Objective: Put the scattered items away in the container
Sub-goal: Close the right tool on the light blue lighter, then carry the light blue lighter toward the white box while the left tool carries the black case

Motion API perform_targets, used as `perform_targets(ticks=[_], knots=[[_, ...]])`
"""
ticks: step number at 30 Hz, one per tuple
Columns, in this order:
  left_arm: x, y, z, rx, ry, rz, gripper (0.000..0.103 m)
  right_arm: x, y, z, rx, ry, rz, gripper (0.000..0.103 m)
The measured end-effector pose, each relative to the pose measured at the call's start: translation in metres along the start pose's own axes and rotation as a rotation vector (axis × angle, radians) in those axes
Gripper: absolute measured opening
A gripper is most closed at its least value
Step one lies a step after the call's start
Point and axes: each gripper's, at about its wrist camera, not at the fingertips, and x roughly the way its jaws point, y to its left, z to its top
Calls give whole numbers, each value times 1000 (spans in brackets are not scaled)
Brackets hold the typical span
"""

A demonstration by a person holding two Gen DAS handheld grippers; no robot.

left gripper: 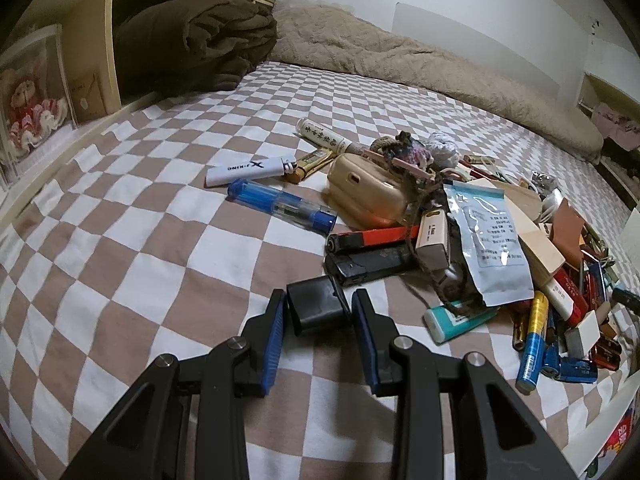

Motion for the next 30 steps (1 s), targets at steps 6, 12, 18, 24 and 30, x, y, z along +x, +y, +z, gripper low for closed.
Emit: perform_targets(ticks=[6,12,18,24,30], knots=[[-13,-4,5,11,-34,-20,33,-18,4,7,-15,-35,-11,83],[-38,-12,17,4,-79,-38,33,-41,12,18,-40,-81,-9,83],[-69,-22,24,26,-134,-50,33,-71,13,23,-29,-117,37,83],[-96,-35,23,52,-172,-78,33,-104,22,22,-64,-152,30,83],[-119,-51,18,85,-201,-118,33,-134,28,15,-86,-174,47,83]])
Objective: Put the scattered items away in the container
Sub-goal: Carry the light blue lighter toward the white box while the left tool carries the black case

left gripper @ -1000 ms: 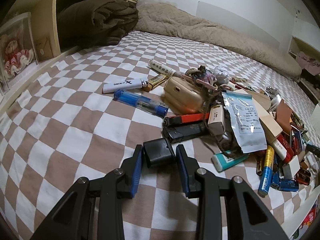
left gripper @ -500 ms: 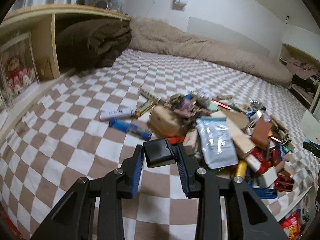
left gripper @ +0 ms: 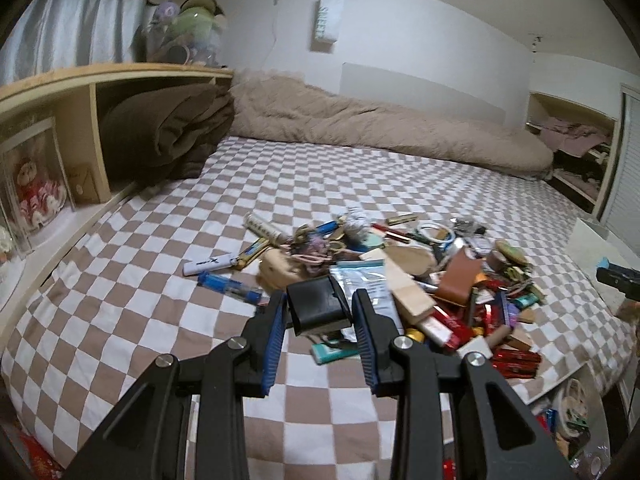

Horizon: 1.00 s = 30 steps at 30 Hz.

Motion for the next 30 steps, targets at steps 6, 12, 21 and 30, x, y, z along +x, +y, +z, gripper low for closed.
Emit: perform_targets(ticks=[6,12,21,30], knots=[[-21,-11,1,4,-20,-43,33,-24,3,-5,28,-6,74,83],[-39,-19,-1,11,-33,-72,33,-52,12,-8,9,-50,72,83],[-57,-34,-6,36,-35,-115,33,-68,32,-25,-44,-28,115,83],[-66,-50,-18,68,-13,-163,33,-76,59,-45,-98,8,168,83]])
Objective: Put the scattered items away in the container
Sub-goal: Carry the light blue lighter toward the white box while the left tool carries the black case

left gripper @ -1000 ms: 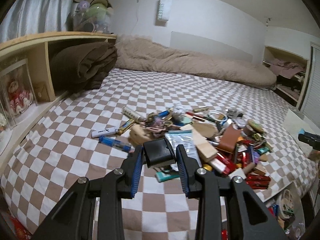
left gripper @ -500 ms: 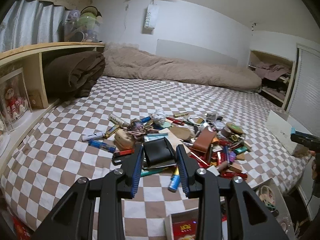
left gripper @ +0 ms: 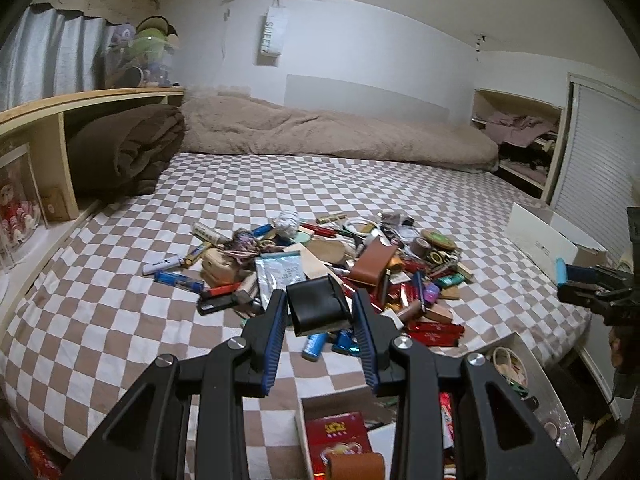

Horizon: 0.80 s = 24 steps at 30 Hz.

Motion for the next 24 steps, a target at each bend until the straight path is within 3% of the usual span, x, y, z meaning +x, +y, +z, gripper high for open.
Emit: perform_targets(ticks=[15,24], knots=[[-1,-12,-21,1,54,-62,33,14,35,-36,-56,116,96,83],[3,-21,-35,26,103,-95,33,38,63,-62,-239,234,124,83]])
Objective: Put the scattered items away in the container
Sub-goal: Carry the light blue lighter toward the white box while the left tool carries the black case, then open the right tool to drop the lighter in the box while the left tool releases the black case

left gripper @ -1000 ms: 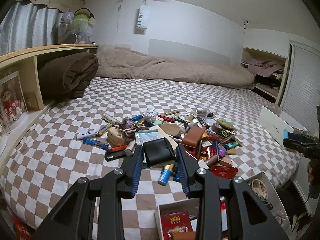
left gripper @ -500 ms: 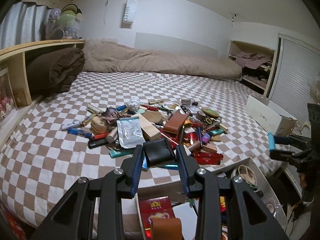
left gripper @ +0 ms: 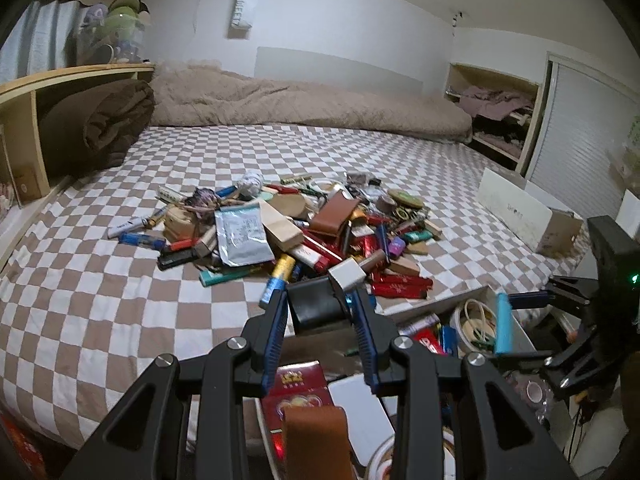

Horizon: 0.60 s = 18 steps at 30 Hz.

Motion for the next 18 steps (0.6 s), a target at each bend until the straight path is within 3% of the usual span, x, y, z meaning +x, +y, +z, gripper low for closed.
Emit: perform_targets(ticks=[9,18], knots=[[6,0,-6,-2,27,-13,33,24,14,-7,-150,105,133,83],[11,0,-20,13,75,-7,33,42,13,-7,-191,165,115,83]])
